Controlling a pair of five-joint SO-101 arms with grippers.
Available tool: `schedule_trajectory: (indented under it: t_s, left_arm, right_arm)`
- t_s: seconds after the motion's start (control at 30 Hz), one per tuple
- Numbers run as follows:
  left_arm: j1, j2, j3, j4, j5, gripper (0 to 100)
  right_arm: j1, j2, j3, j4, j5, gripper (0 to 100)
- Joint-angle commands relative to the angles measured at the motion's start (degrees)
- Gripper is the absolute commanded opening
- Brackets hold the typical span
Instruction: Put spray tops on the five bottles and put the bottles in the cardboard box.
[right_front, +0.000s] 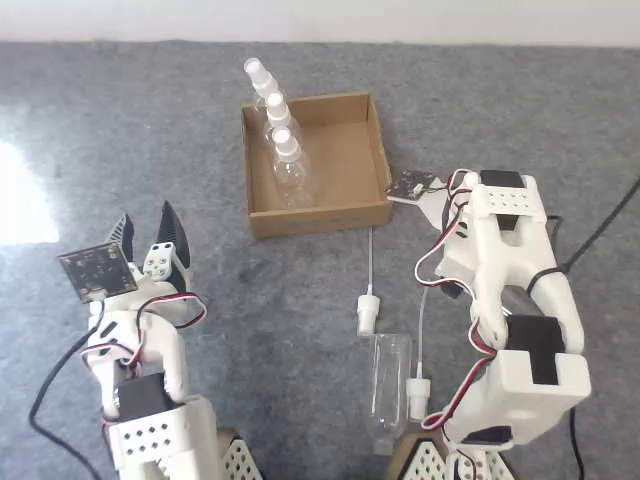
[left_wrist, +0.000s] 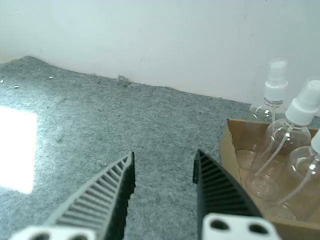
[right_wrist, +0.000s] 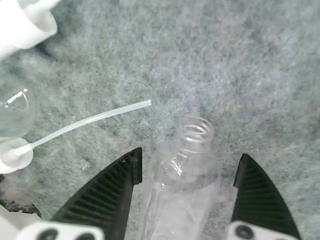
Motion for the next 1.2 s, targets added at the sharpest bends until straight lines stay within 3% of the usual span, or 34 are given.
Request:
schedule_trajectory:
  t_s: [0.0,0.8,1.17]
  left_arm:
    - [-0.4,0.4,-0.7,-1.6,-0.4,18]
    - [-0.4,0.4,-0.7,-1.6,-0.4,18]
    - [-0.4,0.4,-0.7,-1.6,-0.4,18]
  right_arm:
    - [2.2,-0.6,-2.8,0.7,2.2,26.2]
    - [4.8,-0.5,0.4,0.2,3.3,26.3]
    - [4.8,-0.5,0.4,0.4,-0.6,26.2]
